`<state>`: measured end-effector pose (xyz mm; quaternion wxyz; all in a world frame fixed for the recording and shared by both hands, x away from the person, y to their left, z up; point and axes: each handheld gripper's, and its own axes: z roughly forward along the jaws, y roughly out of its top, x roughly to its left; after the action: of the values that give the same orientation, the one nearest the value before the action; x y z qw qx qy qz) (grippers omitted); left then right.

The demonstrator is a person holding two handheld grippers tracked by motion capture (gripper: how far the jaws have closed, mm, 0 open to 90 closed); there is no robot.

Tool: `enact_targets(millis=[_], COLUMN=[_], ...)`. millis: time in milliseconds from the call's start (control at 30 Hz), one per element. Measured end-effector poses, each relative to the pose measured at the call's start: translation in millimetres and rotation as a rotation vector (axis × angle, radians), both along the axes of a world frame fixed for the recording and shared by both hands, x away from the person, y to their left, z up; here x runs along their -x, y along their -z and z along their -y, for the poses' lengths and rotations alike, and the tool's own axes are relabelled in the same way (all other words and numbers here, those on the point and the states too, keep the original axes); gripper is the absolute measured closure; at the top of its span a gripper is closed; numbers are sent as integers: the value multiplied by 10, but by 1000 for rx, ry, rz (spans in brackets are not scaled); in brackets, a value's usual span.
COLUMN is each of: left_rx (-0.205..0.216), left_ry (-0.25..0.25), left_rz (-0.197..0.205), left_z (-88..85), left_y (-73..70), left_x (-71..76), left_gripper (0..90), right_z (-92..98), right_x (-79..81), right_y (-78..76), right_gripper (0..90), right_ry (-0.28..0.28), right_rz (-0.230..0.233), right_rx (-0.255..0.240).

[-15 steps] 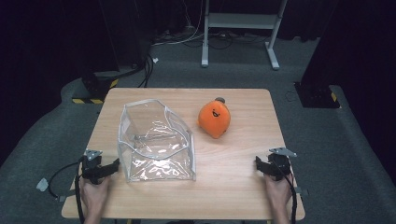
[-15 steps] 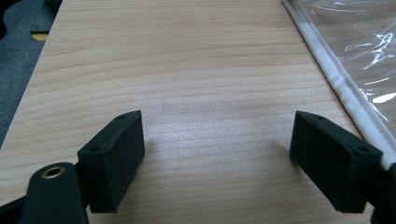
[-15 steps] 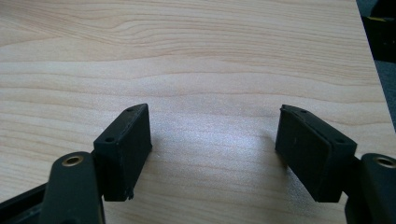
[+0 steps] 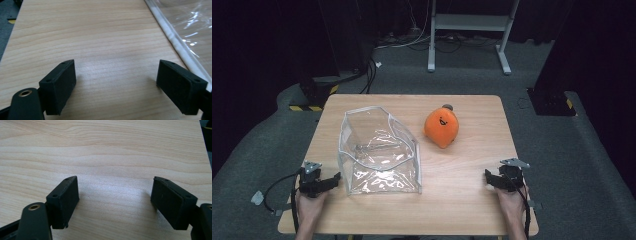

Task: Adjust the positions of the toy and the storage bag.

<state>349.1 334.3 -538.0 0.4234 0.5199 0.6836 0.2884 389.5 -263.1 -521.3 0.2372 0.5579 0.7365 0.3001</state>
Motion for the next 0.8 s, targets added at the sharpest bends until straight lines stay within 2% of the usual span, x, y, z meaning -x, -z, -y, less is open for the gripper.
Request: enact_targets(millis=[67,267,367,400,467,500,533,567,600,667,700,733,767,800], left_rx=[29,36,51,39,47,58,58,62,66,63,66,66,69,69], left_ry=[20,49,71,85,86,93,93,101,115,123,143,143,161,161], left_rz=[7,10,37,31,39,53,53,62,68,70,73,73,76,76], left_z=[25,74,124,125,139,157,157,166,180,187,203,203,221,221], left_y=[-11,-39,-81,-94,-104,-122,-122,-133,-145,-151,-166,-166,-176,-176], left_x=[43,156,271,312,342,406,406,450,513,549,627,627,678,678], left_gripper=[158,147,147,147,147,147,147,147,147,147,147,147,147,147], right_z=[-23,-82,-150,-180,-240,-274,-274,-311,-408,-443,-551,-551,-660,-660], right_x=[21,92,149,168,202,220,220,237,272,284,311,311,335,335], right_y=[0,-7,-44,-56,-78,-88,-88,-97,-113,-116,-117,-117,-110,-110], right_gripper=[251,266,274,276,284,289,289,292,298,300,303,303,304,304], right_ry=[-5,-36,-76,-85,-116,-132,-132,-148,-187,-200,-248,-248,-287,-287], right_rz=[2,9,22,22,29,35,35,40,44,43,38,38,29,29], right_rx=[-2,-21,-36,-40,-41,-44,-44,-48,-58,-63,-73,-73,-76,-76])
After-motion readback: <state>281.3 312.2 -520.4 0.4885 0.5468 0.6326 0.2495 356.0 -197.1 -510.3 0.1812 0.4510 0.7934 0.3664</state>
